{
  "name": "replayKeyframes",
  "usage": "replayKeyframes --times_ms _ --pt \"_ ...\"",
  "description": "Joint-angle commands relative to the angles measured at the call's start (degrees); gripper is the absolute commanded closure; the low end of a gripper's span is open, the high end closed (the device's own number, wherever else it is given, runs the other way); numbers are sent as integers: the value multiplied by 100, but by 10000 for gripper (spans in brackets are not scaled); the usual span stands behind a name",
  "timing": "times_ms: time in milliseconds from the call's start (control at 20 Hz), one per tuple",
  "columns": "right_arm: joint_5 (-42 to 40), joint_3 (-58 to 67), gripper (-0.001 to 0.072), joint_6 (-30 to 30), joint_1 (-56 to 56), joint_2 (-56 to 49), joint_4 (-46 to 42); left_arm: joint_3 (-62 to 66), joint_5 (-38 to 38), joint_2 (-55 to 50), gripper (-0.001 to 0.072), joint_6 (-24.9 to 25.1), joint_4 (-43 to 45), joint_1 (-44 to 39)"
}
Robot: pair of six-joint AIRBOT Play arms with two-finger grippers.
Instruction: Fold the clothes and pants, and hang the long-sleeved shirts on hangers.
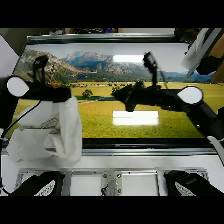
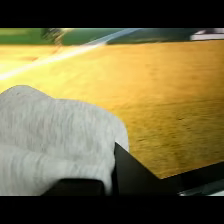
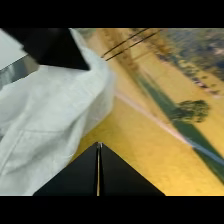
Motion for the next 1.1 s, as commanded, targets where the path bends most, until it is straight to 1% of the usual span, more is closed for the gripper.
replayKeyframes --times_ms 0,100,200,250,300,350,400,450,500,550,600,650,700,750,800,850,900,950,1000,1050 --pt "-586 9 687 1235 -1209 507 -1182 1759 173 -761 696 15 -72 -1438" --pt "-564 7 687 2083 -1945 750 -1985 2846 409 -1620 696 66 17 -2022" --pt "-560 7 687 2754 -2553 920 -2524 4009 566 -2649 695 90 -17 -2343" --pt "-520 7 687 3014 -2837 981 -2638 4636 562 -3211 696 79 -61 -2444" --pt "-450 7 687 3123 -3091 1014 -2634 5018 612 -3641 695 81 -157 -2481" --pt "-352 7 687 3158 -3272 1021 -2634 5060 824 -3908 693 59 -345 -2483" --pt "-210 7 687 3158 -3436 1014 -2636 4780 1134 -3995 499 48 -588 -2406" --pt "-46 7 686 3156 -3543 1014 -2636 4306 1390 -3921 120 -61 -964 -2277" --pt "140 7 681 3156 -3635 1014 -2634 3895 1399 -3786 -2 -236 -1292 -2072" --pt "299 4 617 3156 -3687 1014 -2634 3595 1165 -3639 -3 -302 -1596 -1790" --pt "463 2 327 3156 -3694 1014 -2634 3388 813 -3484 -3 -273 -1698 -1508" --pt "605 0 76 3158 -3685 1014 -2629 3119 461 -3265 -3 -160 -1628 -1246" --pt "809 0 60 3156 -3665 1014 -2629 2778 243 -3025 -3 -20 -1635 -1060" --pt "986 -4 60 3154 -3630 1014 -2634 2317 118 -2715 -2 157 -1626 -925" --pt "1150 -7 61 3154 -3567 1014 -2651 1781 98 -2385 -2 262 -1620 -872" --pt "1272 -7 63 3154 -3497 1016 -2691 1248 151 -2090 -2 267 -1565 -918" --pt "1307 -7 84 3154 -3407 1016 -2750 691 282 -1805 -3 267 -1421 -1056" --pt "1305 -7 162 3154 -3296 1016 -2874 94 470 -1541 -2 264 -1272 -1263" --pt "1305 -7 203 3154 -3174 1016 -3021 -466 702 -1327 -2 267 -1167 -1526" --pt "1307 -7 203 3156 -3047 1016 -3198 -931 949 -1174 -2 262 -1137 -1792"
